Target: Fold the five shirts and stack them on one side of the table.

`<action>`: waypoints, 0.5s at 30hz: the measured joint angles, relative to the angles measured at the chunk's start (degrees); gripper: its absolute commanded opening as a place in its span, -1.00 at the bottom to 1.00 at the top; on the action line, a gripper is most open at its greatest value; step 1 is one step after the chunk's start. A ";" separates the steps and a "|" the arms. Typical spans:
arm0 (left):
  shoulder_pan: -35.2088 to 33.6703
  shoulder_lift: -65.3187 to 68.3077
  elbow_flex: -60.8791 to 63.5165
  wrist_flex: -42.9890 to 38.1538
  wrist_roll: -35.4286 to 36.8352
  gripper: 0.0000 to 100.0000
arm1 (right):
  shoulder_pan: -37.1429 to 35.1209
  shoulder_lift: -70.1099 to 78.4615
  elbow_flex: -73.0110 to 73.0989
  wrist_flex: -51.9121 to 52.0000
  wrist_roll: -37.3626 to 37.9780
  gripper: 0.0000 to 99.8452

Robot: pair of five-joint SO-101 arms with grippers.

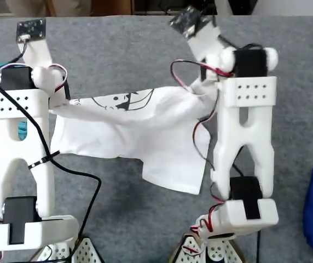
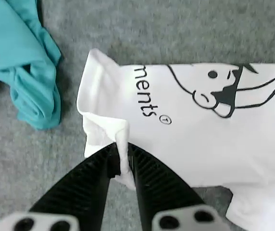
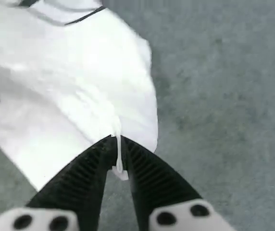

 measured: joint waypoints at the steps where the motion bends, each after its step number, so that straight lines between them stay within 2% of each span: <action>1: 0.00 0.00 0.00 0.88 0.00 -0.96 | -0.62 -1.58 2.55 0.00 0.09 -0.99; 8: 0.00 0.00 0.62 3.34 0.00 -0.96 | -1.32 -13.19 20.22 0.00 0.26 -0.99; 15: 0.00 0.00 6.68 3.78 -2.02 -0.96 | -1.32 -21.89 33.05 0.00 0.26 -0.99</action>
